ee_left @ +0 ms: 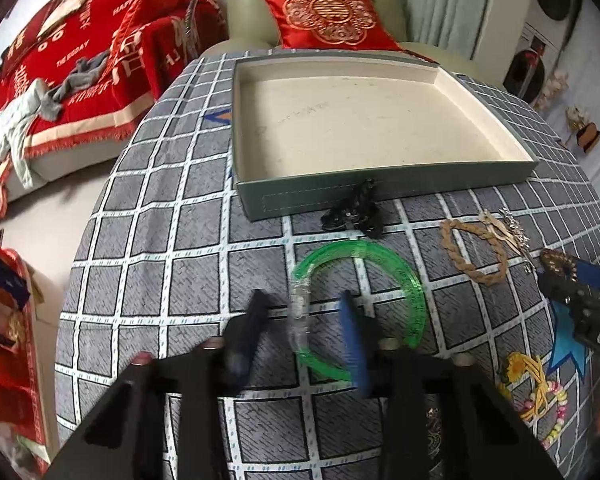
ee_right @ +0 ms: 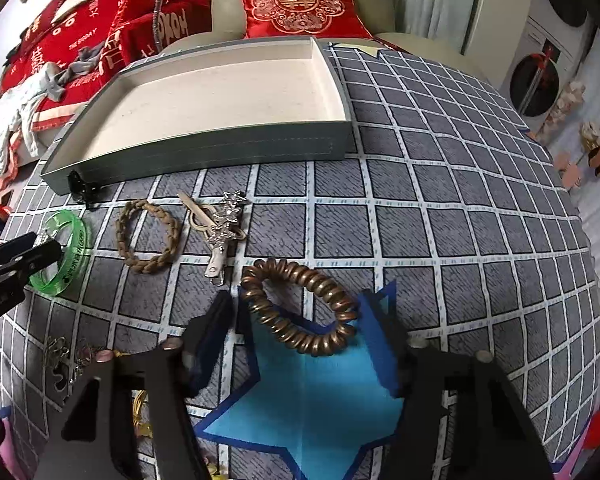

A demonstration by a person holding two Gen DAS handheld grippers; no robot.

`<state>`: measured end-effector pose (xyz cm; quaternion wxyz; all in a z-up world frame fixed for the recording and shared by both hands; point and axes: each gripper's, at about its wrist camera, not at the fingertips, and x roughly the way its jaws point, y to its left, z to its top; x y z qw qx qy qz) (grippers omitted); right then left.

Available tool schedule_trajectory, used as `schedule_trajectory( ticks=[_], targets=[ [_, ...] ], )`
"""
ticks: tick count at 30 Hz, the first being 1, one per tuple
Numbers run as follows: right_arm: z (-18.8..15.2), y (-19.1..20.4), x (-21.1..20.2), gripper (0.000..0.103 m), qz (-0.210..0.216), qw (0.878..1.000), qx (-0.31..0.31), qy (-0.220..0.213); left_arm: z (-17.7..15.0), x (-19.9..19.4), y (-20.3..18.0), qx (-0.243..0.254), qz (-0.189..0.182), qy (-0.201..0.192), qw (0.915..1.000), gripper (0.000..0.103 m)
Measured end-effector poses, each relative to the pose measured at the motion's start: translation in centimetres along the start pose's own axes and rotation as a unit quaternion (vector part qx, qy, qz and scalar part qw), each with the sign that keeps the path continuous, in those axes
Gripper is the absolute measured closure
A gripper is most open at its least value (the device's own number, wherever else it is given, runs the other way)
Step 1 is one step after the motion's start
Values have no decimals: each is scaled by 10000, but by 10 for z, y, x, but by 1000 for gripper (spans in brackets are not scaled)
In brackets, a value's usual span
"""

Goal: Organize jewelry
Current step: 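Grasp the green bangle with the left tool while the right grasps the brown coil, then lower both held items into the tray and open both tools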

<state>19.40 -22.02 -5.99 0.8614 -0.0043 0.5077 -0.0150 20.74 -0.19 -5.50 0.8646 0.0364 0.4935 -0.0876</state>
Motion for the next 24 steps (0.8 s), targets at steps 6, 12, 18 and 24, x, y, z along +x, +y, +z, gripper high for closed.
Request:
schedule_trajectory(
  ticks=[6, 12, 18, 24],
  targets=[
    [-3, 0, -7, 70, 73, 10000, 64, -19, 1, -3, -1, 4, -354, 48, 9994, 79],
    [4, -15, -28, 79, 400, 9985, 349, -131, 4, -28, 0, 13, -628, -104, 9980, 79],
    [33, -19, -50, 79, 822, 9948, 514, -317, 35, -57, 1, 119, -854, -400, 9955, 79],
    [87, -10, -54, 79, 1133, 9912, 481, -478, 91, -55, 2, 59, -814, -559, 9951, 79]
  ],
)
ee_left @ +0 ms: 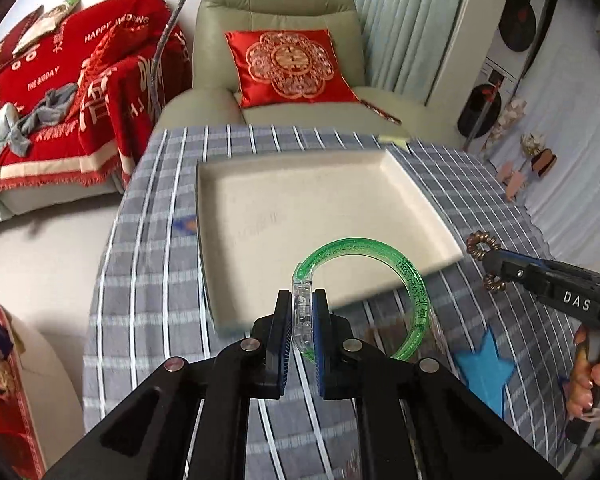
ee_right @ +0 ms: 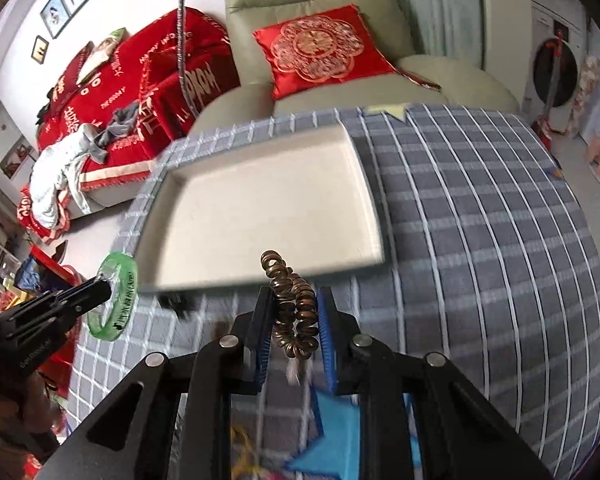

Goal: Organize jewelry
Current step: 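Lower both held items into the tray and open both tools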

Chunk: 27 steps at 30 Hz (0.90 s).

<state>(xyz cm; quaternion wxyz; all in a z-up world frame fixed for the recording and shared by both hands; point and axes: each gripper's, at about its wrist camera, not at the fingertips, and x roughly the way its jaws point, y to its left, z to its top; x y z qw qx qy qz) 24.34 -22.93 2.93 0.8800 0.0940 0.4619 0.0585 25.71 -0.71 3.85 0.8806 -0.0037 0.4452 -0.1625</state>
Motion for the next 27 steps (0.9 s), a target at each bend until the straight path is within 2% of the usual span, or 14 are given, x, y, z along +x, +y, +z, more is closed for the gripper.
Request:
schedule_trajectory(
  ticks=[5, 12, 21, 24, 27],
  targets=[
    [44, 10, 34, 79, 8, 9999, -122, 46, 38, 32, 4, 76, 264, -90, 9996, 79],
    [87, 10, 87, 79, -175, 9997, -122, 117, 70, 99, 11, 9, 495, 95, 9987, 79],
    [101, 1, 143, 79, -580, 9976, -167, 330, 75, 156, 6, 291, 896, 466, 9945, 79],
    [99, -2, 153, 79, -709, 9965, -242, 372, 73, 164, 6, 304, 1012, 546, 9929, 79],
    [96, -4, 158, 75, -695, 9966, -220, 381, 72, 165, 4, 363, 1141, 507, 9915, 78]
  ],
)
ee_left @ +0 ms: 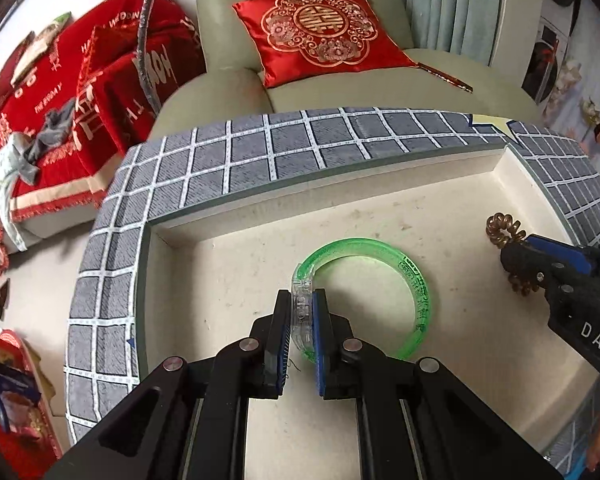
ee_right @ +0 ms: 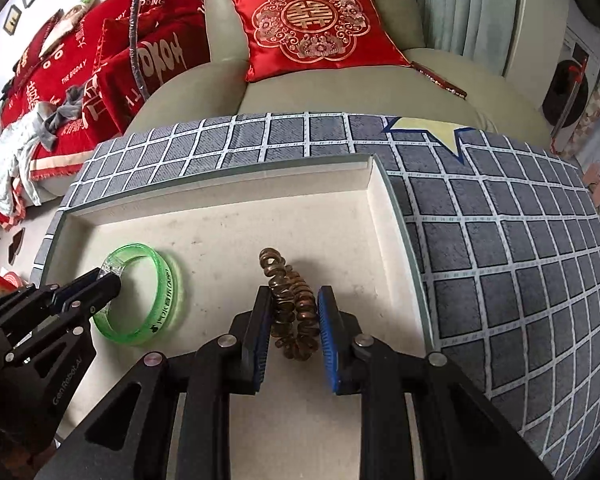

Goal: Organize jewelry
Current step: 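Lower both held items into the tray and open both tools, then lift both tools away from the tray toward the remaining jewelry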

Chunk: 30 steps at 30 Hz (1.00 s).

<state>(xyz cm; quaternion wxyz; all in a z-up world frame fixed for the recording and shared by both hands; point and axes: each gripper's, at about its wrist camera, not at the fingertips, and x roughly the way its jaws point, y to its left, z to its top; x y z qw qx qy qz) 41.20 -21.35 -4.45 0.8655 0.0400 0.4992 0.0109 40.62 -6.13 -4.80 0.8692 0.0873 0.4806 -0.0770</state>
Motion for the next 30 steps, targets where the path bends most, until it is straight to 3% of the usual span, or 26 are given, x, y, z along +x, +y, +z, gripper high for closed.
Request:
schedule_trajectory(
  ticks=[6, 8, 12, 14, 20, 27, 28, 29, 30],
  targets=[
    [-4, -1, 4, 56, 135, 9998, 112, 76, 0, -3, -2, -1, 81, -18, 10000, 78],
    [-4, -3, 3, 42, 226, 9995, 201, 107, 0, -6, 0, -96, 32, -56, 9999, 78],
    [-2, -10, -10, 38, 516, 9977, 437, -57, 1, -13, 0, -90, 39, -236, 9997, 78],
    [-1, -11, -20, 30, 529, 9972, 501, -182, 2, -13, 0, -81, 28, -231, 9997, 78],
    [-6, -23, -45, 30, 471, 9946, 828, -419, 3, -12, 0, -146, 0, -195, 9997, 78],
    [-25, -38, -72, 29, 462, 9914, 1083, -567, 1, -40, 4, -191, -236, -550, 9980, 78],
    [-29, -39, -75, 25, 467, 9913, 1085, -574, 0, -47, 5, -197, -252, -604, 9977, 72],
    [-33, -40, -77, 21, 470, 9912, 1091, -580, -1, -51, 6, -201, -258, -626, 9975, 23],
    [-38, -41, -82, 21, 490, 9909, 1108, -590, -2, -56, 7, -229, -226, -646, 9974, 0]
  ],
)
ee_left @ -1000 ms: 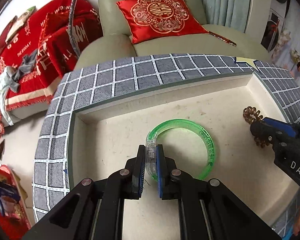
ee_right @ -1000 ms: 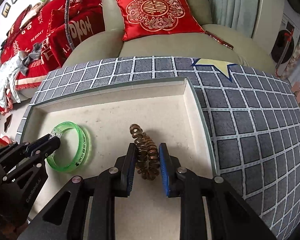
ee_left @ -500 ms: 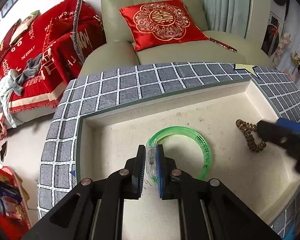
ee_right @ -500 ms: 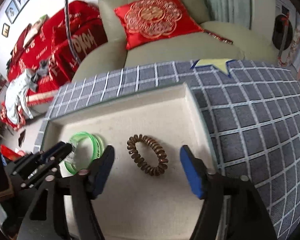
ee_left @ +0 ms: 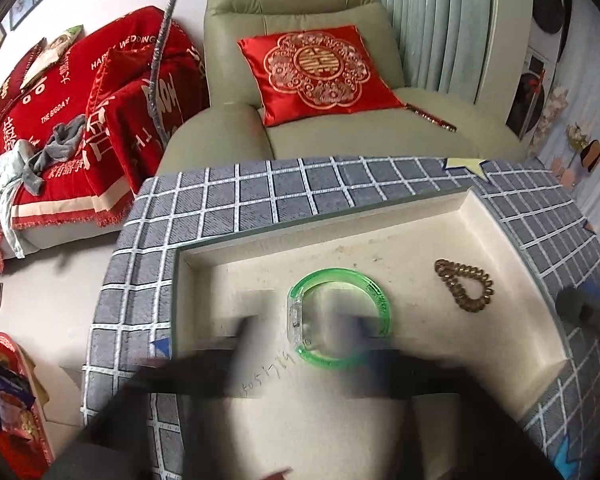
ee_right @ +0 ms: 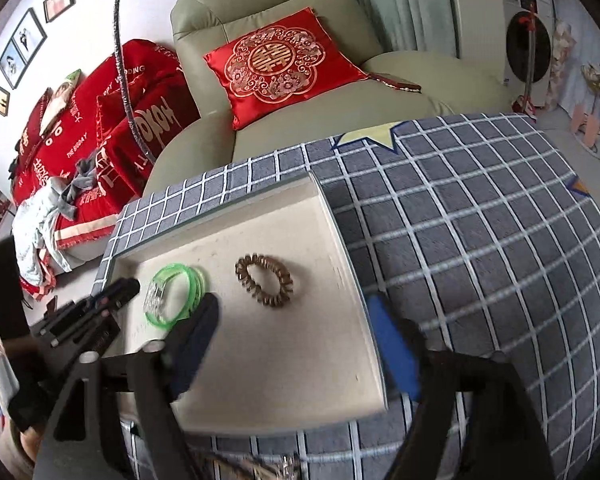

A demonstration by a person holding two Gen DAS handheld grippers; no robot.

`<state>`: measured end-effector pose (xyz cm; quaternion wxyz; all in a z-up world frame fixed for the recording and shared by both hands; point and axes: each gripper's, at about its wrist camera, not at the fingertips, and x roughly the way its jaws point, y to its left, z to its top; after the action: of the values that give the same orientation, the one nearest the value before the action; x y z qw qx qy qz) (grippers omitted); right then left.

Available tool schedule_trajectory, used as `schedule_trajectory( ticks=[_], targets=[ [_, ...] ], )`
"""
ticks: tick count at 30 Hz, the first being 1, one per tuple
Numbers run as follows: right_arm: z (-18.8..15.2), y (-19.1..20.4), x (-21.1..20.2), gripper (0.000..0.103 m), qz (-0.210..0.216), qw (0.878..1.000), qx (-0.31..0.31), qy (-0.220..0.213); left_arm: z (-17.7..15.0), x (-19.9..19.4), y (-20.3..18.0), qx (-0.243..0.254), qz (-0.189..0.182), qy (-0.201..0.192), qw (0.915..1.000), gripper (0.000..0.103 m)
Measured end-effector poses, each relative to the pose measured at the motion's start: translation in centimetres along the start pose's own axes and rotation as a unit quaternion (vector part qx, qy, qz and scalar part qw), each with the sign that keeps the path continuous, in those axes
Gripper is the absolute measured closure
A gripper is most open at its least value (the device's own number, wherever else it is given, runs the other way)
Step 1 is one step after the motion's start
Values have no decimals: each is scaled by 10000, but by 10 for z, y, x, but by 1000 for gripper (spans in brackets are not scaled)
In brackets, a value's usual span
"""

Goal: Organize jewelry
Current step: 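Lift both tools away from the tray toward the remaining jewelry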

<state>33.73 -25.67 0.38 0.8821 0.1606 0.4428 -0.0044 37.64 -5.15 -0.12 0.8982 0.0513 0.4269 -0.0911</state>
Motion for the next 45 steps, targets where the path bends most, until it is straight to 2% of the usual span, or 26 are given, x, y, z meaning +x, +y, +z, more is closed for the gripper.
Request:
schedule_trajectory(
  ticks=[2, 7, 8, 10, 14, 17, 20, 23, 29, 36, 45],
  targets=[
    [-7, -1, -9, 21, 48, 10000, 28, -9, -3, -13, 3, -47, 93, -255, 9996, 0],
    [-25, -3, -35, 18, 231, 9997, 82, -90, -22, -44, 6, 92, 88, -361, 9993, 0],
    [-28, -3, -40, 14, 274, 9995, 73, -121, -26, -49, 7, 112, 108, -381, 9992, 0],
    [-37, -1, -52, 0, 437, 9989, 52, -169, -39, -65, 12, 157, 101, -413, 9990, 0],
    [-53, -1, -69, 0, 708, 9970, 170, -279, -69, -96, 24, 142, 132, -476, 9987, 0],
    [-69, 5, -84, 0, 491, 9985, -55, -242, -93, -110, 33, 91, -8, -324, 9994, 0],
    [-86, 5, -96, 0, 512, 9985, -127, -114, -123, -116, 37, 184, -256, -64, 9995, 0],
    [-102, 4, -107, 0, 538, 9985, -130, -1, -153, -123, 35, 253, -307, 72, 9992, 0],
    [-149, -3, -122, 0, 288, 9992, -184, 208, -195, -133, 25, 298, -415, 233, 9984, 0],
    [-201, -21, -122, 0, -103, 9980, -116, 613, -224, -134, 6, 514, -346, 296, 9976, 0],
    [-232, -20, -114, 0, -496, 9938, -496, 862, -232, -125, -6, 627, -232, 435, 9968, 0]
  ],
)
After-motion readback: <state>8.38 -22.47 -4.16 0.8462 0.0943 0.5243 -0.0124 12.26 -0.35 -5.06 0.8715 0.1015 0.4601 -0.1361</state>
